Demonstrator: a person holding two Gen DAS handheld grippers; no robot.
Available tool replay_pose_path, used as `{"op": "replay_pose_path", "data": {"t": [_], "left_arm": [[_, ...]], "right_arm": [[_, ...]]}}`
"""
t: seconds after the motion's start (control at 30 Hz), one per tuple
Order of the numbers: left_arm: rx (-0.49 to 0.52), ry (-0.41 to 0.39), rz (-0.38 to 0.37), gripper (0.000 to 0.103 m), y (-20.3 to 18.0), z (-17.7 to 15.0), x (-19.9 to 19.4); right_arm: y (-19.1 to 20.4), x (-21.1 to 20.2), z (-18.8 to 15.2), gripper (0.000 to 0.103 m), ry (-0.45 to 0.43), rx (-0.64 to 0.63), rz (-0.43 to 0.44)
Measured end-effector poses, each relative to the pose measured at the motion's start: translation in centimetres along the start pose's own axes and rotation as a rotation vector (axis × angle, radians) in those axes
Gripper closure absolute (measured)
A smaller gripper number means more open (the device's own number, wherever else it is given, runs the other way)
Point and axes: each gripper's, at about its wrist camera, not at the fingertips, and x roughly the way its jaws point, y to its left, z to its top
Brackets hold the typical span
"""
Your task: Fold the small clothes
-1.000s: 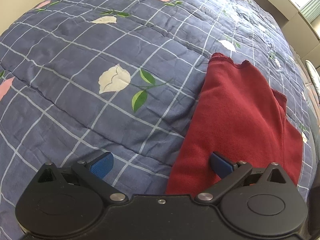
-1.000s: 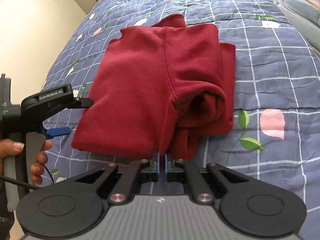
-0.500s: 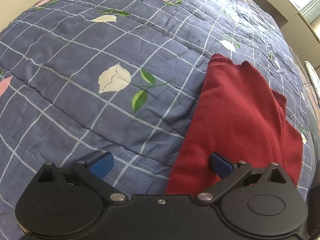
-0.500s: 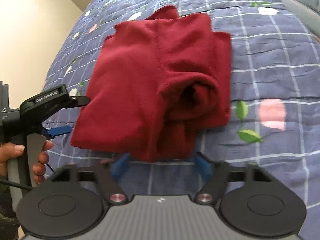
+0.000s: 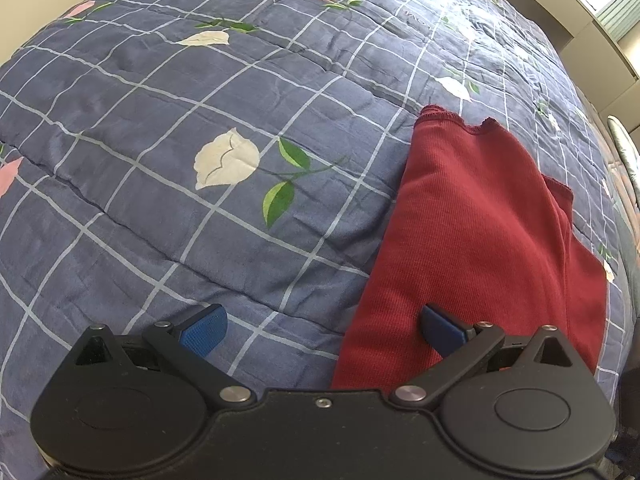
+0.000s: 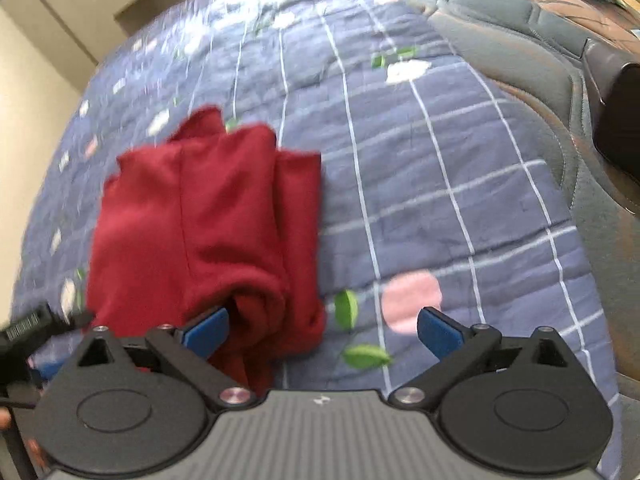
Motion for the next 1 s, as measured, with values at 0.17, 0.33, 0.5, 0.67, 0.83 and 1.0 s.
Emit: {"op": "replay_pose_path", "data": {"t": [0.17, 0.33, 0.5, 0.67, 0.83, 1.0], "left_arm": [[0.009, 0.002, 0.003, 0.000, 0.0, 0.0, 0.2], [0.022, 0.002, 0.019, 0.000, -0.3, 0.0, 0.2], [0.023, 0.004, 0.019, 0.000, -0.3, 0.0, 0.2], [0.015, 0.002, 0.016, 0.000, -0.1, -0.1, 0.3], [0.012, 0.004, 0.024, 0.000, -0.2, -0.1, 0.5], [0.012, 0.004, 0.024, 0.000, -0.3, -0.1, 0.4]], "right_arm": [[-0.3, 0.1, 1.3, 0.000, -0.091, 0.075, 0.019], [-0.4, 2.4, 2.4, 0.000, -0.044, 0.103, 0.011], [-0.7, 3.1, 0.9, 0.000, 0.014, 0.062, -0.041], [-0.6, 1.6, 0.9, 0.000, -0.070, 0.055, -0.021], [0.3, 2.0, 2.8, 0.010, -0.122, 0.030, 0.049], [2.1, 3.4, 4.6, 0.046, -0.135, -0.023, 0.090]]}}
